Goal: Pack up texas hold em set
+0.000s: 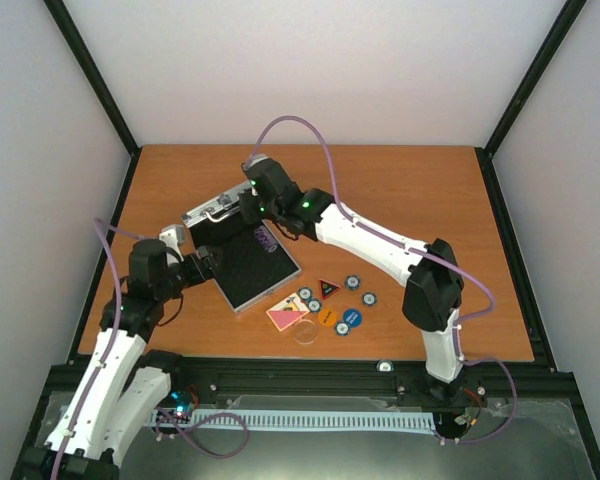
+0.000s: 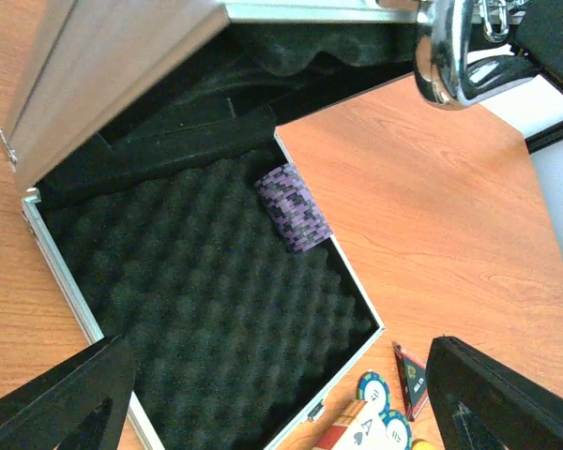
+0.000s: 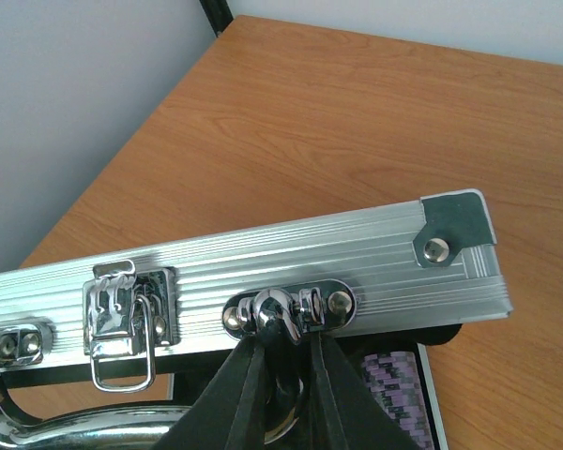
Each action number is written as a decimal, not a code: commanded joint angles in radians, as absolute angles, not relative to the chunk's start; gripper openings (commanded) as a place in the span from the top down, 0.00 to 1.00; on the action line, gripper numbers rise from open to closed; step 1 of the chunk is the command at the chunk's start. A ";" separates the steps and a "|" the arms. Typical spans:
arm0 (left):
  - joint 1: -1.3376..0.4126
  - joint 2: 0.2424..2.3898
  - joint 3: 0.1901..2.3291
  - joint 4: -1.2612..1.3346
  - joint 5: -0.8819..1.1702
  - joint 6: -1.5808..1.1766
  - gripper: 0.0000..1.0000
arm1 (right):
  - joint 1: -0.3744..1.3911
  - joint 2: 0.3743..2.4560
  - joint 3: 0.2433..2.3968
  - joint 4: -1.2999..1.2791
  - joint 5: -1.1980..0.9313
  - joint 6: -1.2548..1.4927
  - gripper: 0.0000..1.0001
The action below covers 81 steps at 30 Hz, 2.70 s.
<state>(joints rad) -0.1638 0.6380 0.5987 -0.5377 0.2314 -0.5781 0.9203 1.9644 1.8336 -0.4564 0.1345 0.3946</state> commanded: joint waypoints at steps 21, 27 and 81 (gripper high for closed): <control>-0.167 0.839 0.552 -0.214 0.128 -0.665 0.12 | 0.929 2.035 2.000 -0.448 0.142 0.341 0.89; -0.167 0.770 0.539 -0.182 0.013 -0.713 0.12 | 0.930 2.029 1.992 -0.461 0.138 0.345 0.80; -0.167 0.824 0.588 -0.129 -0.211 -0.752 0.11 | 0.904 1.723 1.530 -0.417 0.320 0.451 0.18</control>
<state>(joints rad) -0.1638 0.8227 0.5358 -0.1497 -0.1814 -0.7639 0.9123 1.7699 1.6176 -0.4427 0.2588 0.3859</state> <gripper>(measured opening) 0.888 0.826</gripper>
